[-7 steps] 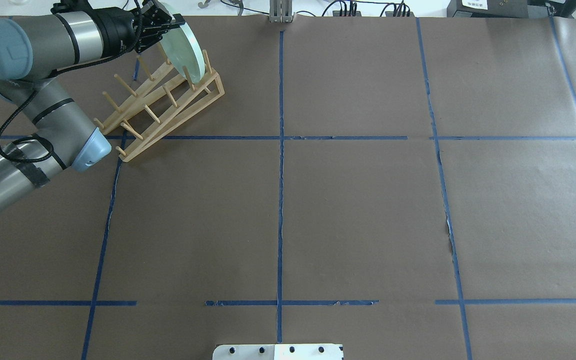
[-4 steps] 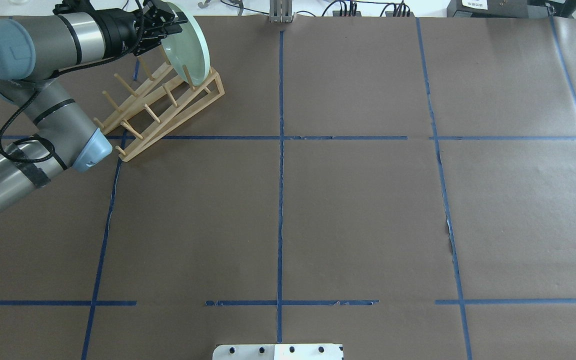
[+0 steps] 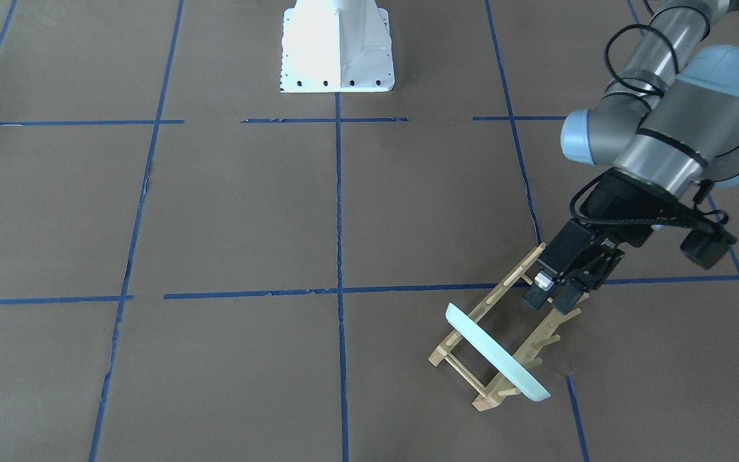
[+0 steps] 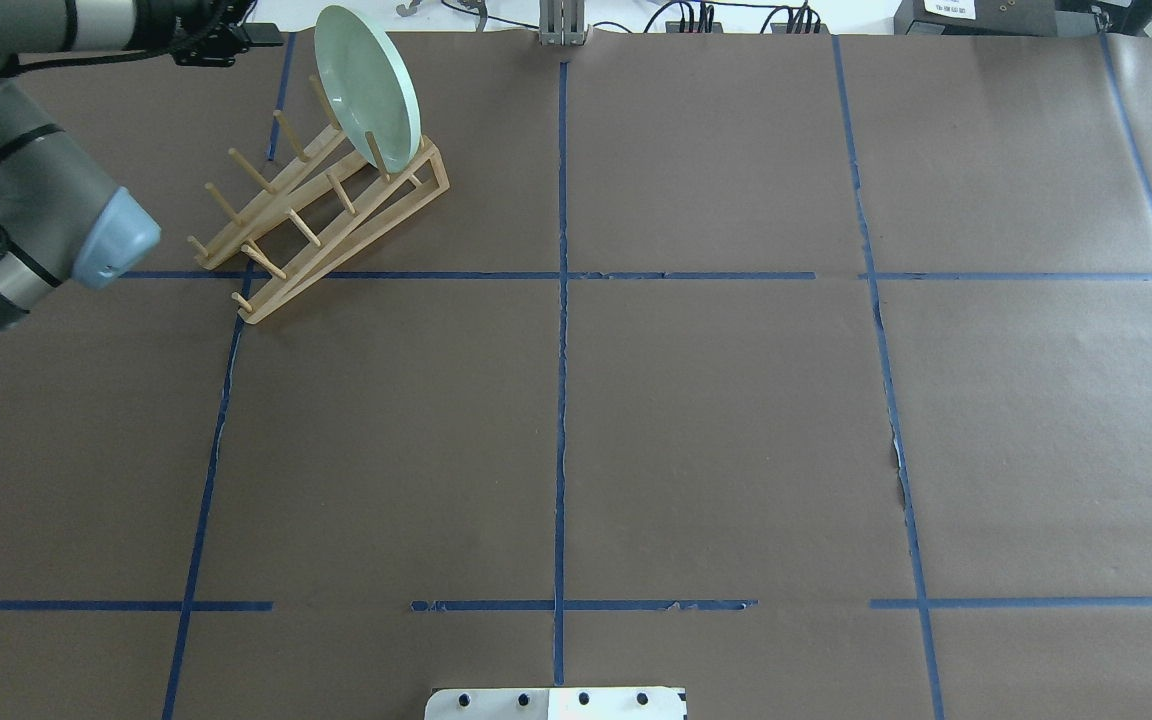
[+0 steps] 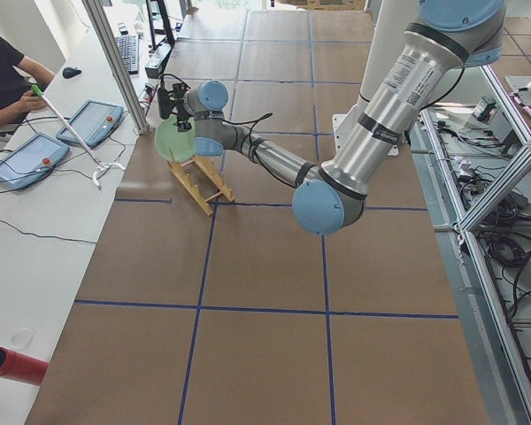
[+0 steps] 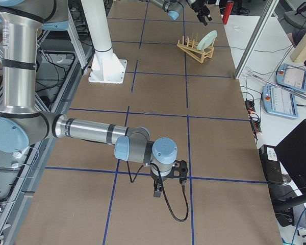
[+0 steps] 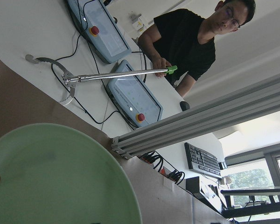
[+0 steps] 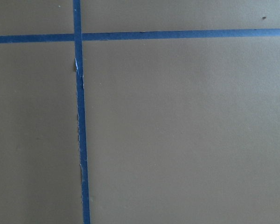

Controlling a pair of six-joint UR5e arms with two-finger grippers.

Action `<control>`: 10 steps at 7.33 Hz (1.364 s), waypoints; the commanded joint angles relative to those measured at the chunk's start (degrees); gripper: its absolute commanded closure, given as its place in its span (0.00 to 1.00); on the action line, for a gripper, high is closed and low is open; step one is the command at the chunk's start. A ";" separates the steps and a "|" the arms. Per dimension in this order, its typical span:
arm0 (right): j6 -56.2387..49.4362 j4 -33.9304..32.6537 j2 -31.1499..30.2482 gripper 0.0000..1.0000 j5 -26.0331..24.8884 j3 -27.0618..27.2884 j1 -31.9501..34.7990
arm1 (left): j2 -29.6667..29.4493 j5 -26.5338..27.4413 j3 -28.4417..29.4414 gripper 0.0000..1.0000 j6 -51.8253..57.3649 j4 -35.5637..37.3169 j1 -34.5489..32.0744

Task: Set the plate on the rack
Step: 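Open the left gripper and withdraw it away from the plate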

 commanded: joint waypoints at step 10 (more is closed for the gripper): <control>0.00 0.00 0.00 0.00 0.00 0.04 0.00 | 34.15 -15.54 -11.32 0.00 105.34 66.21 -33.70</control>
